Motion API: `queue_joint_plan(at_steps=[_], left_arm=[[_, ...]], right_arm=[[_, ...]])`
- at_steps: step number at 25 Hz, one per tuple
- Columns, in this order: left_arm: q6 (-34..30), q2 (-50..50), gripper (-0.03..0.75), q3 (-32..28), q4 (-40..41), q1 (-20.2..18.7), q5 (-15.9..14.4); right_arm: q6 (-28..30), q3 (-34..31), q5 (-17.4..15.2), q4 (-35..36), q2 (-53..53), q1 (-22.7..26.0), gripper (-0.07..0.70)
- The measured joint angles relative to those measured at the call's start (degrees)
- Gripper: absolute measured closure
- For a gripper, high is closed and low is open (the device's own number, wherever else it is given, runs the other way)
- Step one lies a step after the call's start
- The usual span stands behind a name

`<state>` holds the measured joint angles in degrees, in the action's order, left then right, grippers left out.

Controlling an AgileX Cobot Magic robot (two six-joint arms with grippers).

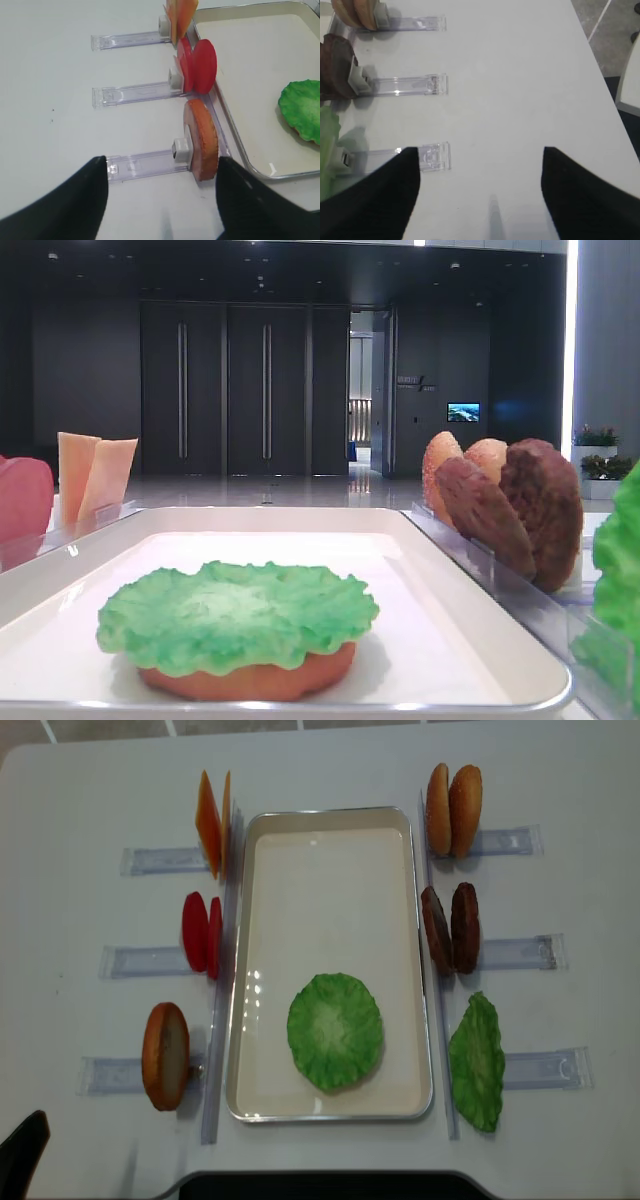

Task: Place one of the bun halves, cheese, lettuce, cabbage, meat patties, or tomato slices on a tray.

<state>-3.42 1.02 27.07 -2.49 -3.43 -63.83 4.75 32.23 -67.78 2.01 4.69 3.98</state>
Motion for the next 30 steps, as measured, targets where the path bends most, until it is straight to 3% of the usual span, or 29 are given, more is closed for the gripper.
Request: queue_joint_plan(at_steps=[5,30], left_arm=[[0.0,0.0,0.199,0.0,0.0,0.0,0.0],[0.0,0.0,0.199,0.0,0.0,0.0,0.0]], right_arm=[[0.4,-1.0,0.9,0.7,-4.9,0.0,0.145],[0.5,-3.2,2.5,2.2,-5.2,0.0,0.145]])
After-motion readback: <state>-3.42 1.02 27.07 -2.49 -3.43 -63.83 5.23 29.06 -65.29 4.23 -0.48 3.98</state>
